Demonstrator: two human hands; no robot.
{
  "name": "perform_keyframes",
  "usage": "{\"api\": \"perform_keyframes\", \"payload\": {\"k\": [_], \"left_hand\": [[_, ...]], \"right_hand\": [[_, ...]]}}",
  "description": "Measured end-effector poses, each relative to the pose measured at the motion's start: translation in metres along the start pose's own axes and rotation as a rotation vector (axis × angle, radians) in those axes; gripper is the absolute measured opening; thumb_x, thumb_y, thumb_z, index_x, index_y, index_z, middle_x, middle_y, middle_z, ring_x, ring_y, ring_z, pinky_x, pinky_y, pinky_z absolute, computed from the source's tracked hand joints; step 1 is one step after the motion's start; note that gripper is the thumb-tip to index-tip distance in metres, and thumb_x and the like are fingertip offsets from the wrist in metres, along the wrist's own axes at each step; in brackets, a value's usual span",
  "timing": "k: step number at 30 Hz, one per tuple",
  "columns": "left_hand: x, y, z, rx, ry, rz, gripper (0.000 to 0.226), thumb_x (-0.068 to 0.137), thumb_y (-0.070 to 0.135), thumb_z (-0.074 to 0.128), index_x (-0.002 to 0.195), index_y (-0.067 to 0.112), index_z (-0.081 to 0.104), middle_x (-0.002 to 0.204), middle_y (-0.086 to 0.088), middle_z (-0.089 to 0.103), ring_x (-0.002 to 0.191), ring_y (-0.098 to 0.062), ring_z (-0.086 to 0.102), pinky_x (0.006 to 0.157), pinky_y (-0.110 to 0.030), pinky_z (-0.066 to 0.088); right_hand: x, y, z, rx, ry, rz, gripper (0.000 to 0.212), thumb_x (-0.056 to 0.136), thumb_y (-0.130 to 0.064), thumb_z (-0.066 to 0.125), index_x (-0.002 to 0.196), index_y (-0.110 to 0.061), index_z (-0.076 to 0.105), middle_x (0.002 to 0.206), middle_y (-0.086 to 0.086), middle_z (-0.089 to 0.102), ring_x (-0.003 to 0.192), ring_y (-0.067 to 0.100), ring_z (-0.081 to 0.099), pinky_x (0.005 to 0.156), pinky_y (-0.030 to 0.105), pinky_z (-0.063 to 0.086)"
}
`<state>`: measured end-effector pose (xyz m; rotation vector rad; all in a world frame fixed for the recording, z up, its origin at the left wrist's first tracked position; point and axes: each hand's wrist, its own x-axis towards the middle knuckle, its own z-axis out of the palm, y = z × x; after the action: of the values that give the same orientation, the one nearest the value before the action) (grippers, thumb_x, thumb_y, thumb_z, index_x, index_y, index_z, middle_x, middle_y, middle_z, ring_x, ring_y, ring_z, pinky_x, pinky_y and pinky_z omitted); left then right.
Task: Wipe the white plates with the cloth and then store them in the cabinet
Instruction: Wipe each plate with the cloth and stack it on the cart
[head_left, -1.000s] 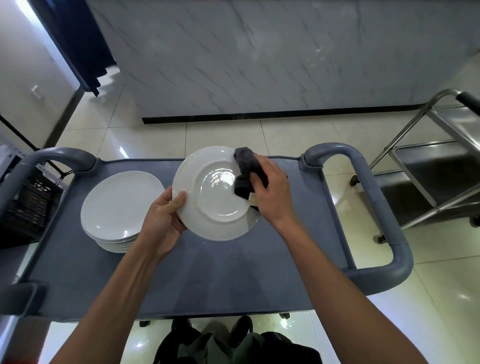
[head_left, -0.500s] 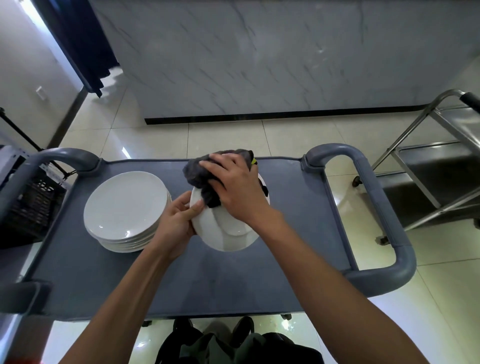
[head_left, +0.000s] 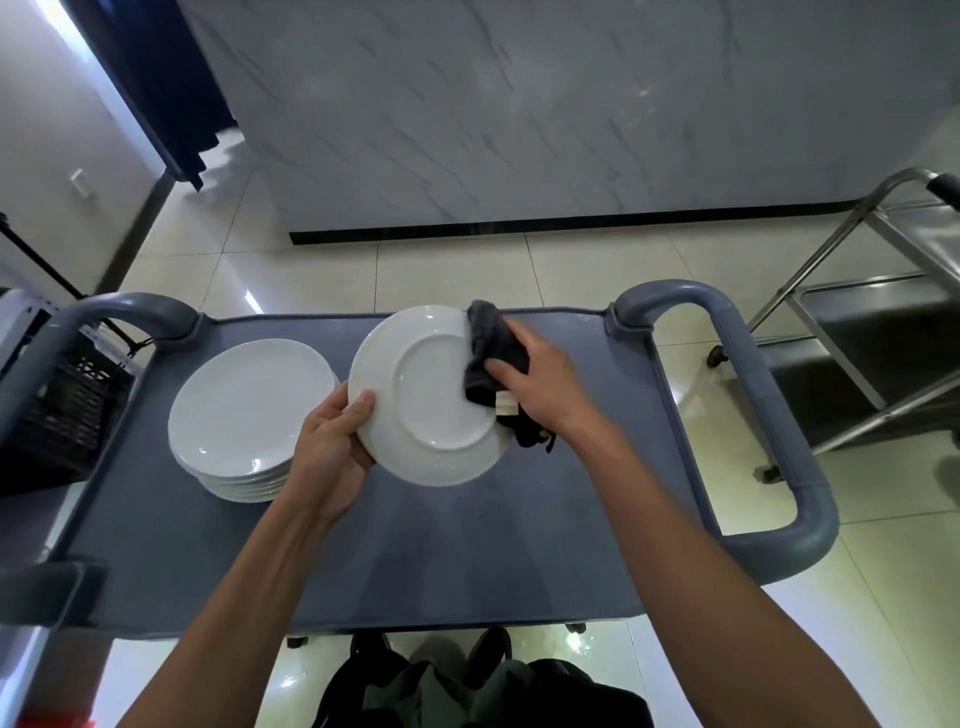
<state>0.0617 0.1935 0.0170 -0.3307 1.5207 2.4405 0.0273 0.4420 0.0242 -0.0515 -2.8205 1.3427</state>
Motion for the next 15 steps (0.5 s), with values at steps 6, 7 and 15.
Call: {"api": "perform_keyframes", "payload": {"k": [6,7,15], "left_hand": [[0.010,0.005,0.005,-0.086,0.027,0.012,0.036,0.102,0.013,0.049,0.137,0.009,0.057,0.120,-0.006,0.070,0.105,-0.018,0.067,0.084,-0.036,0.061],[0.011,0.005,0.007,-0.102,0.033,0.016,0.038,0.102,0.013,0.048,0.140,0.008,0.055,0.123,-0.007,0.068,0.108,-0.019,0.066,0.088,-0.036,0.060],[0.023,0.011,0.015,-0.187,0.065,0.051,0.035,0.103,0.012,0.048,0.138,0.009,0.055,0.122,-0.006,0.071,0.108,-0.019,0.069,0.082,-0.033,0.060]], "right_hand": [[-0.026,0.014,0.021,0.141,0.053,0.075,0.064,0.088,-0.033,0.071,0.146,-0.021,0.045,0.136,-0.001,0.058,0.123,0.016,0.054,0.105,0.033,0.045],[-0.029,0.014,0.024,0.159,0.079,0.081,0.064,0.089,-0.033,0.071,0.146,-0.021,0.045,0.136,-0.001,0.058,0.124,0.015,0.053,0.104,0.030,0.043],[-0.048,-0.001,0.050,0.141,0.260,0.064,0.061,0.091,-0.024,0.068,0.147,-0.015,0.046,0.145,0.004,0.050,0.129,0.025,0.048,0.111,0.040,0.040]]}}
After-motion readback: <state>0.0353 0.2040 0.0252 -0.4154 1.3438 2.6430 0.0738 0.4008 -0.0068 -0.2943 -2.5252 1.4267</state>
